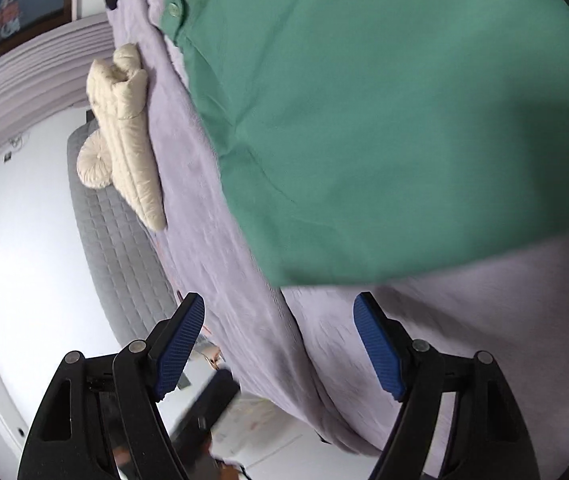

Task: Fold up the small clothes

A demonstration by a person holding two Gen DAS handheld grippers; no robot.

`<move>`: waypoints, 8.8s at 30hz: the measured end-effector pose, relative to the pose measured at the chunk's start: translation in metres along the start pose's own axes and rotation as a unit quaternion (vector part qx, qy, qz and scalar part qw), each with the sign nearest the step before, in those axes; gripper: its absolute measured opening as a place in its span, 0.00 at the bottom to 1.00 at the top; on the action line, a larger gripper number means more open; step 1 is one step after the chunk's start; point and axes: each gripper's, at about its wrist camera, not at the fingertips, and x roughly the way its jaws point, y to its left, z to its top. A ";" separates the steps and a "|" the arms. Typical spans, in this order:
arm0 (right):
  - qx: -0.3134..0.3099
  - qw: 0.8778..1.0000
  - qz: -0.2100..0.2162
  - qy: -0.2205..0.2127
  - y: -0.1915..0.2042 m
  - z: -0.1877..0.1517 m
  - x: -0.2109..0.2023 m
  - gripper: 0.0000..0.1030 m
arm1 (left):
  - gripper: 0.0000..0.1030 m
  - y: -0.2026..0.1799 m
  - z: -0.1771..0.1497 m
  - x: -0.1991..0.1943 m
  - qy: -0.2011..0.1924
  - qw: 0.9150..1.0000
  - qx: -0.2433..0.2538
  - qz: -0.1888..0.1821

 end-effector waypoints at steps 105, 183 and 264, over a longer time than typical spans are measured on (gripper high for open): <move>-0.171 0.975 -0.095 -0.102 -0.044 0.115 -0.191 0.05 | 0.14 -0.295 0.144 -0.032 -0.041 0.938 0.237 -0.250; -0.074 0.944 -0.047 -0.318 -0.119 0.081 -0.395 0.03 | 0.12 -0.560 0.154 0.063 -0.071 0.903 0.400 -0.141; -0.176 0.940 -0.240 -0.170 -0.122 0.110 -0.382 0.00 | 0.58 -0.337 0.002 0.038 -0.030 0.968 0.243 -0.060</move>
